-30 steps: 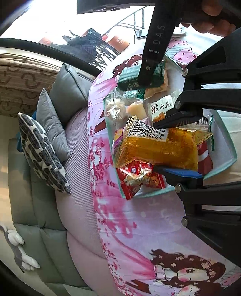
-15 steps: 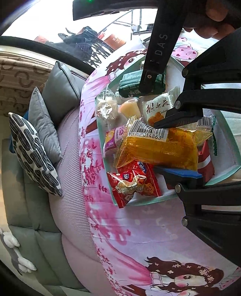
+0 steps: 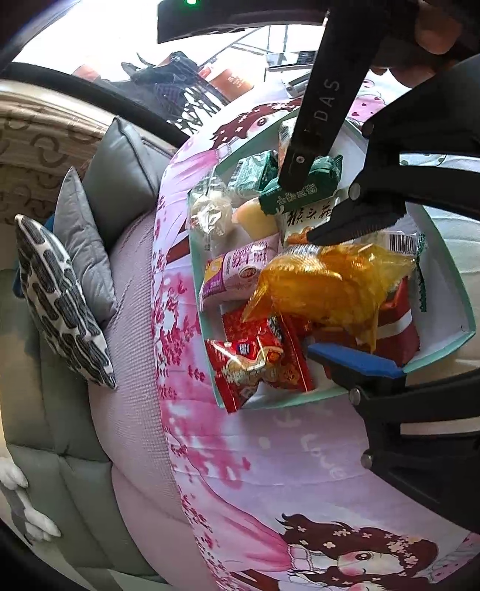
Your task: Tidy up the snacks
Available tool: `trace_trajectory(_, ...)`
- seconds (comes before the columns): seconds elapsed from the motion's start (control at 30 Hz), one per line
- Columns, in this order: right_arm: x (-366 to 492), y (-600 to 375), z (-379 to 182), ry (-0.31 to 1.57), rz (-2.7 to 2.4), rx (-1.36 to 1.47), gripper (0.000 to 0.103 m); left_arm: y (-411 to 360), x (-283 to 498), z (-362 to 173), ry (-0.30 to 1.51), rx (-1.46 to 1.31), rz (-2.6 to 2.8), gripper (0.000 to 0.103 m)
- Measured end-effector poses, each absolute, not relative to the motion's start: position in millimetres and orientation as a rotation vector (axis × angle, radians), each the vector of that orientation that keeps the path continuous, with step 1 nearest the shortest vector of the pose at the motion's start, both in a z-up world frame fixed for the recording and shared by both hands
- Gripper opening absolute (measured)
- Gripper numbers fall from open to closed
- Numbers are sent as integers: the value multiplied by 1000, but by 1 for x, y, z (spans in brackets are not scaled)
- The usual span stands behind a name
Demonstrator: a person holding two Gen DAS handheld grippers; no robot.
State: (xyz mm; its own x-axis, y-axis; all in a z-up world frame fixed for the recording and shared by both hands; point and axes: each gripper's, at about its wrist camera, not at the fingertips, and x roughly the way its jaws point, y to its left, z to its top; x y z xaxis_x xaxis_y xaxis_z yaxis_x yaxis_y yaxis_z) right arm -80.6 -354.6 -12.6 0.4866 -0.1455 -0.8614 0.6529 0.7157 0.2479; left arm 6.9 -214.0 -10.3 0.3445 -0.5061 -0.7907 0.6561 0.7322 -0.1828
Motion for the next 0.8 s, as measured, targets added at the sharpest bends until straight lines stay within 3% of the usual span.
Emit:
trace_trajectory(0.17, -80, -355, -13, 955, -535, 601, 45, -201, 17, -8, 980, 130, -704, 68)
trace_trajectory(0.27, -79, -355, -15, 974, -554, 589, 61, -194, 23, -7, 992, 108, -658, 72)
trace_trajectory(0.57, -77, -353, -18, 983, -549, 578, 69, -160, 45, -2, 986, 23, -536, 73)
trace_trajectory(0.67, -75, -351, -19, 988, -543, 570, 74, -154, 50, -2, 983, 14, -497, 93)
trace_trajectory(0.8, -74, -350, -19, 989, -541, 557, 80, -146, 56, -4, 989, -1, -449, 93)
